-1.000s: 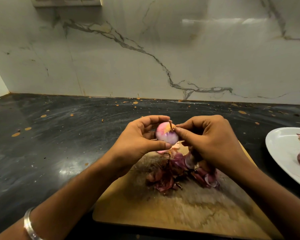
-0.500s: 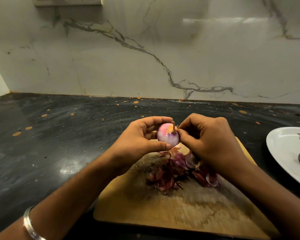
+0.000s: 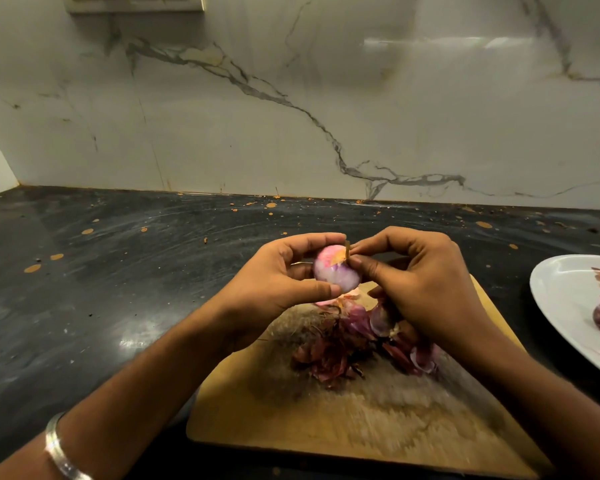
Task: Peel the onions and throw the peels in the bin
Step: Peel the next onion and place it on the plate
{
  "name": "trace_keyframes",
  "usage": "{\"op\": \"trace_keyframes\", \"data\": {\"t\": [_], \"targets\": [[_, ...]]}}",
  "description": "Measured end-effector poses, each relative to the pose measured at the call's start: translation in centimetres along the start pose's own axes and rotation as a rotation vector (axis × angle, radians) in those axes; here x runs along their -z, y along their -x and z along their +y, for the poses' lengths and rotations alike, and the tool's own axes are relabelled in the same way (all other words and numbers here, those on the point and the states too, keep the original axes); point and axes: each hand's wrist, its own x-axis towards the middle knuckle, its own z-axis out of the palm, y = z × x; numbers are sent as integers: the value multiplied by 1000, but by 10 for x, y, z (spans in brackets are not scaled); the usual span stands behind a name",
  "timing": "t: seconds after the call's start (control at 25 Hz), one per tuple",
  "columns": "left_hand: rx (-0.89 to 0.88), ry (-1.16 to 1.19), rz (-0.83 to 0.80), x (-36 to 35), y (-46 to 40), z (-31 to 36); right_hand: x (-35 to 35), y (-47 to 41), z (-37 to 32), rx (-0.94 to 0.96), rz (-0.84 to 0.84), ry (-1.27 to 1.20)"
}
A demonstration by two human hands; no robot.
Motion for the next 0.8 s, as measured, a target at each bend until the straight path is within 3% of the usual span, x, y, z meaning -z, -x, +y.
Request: {"op": "trace_keyframes", "data": {"t": [0.28,0.52,0.8], "targets": [[17,38,-25,-2,0,2,-5,-2,2,-31,-1,185],[45,173,-40,-2,2,4,-2,-7,3,-385,-9,-250],[34,152,106,-2,0,3,0,-3,-1,-122,-32,-61]]}}
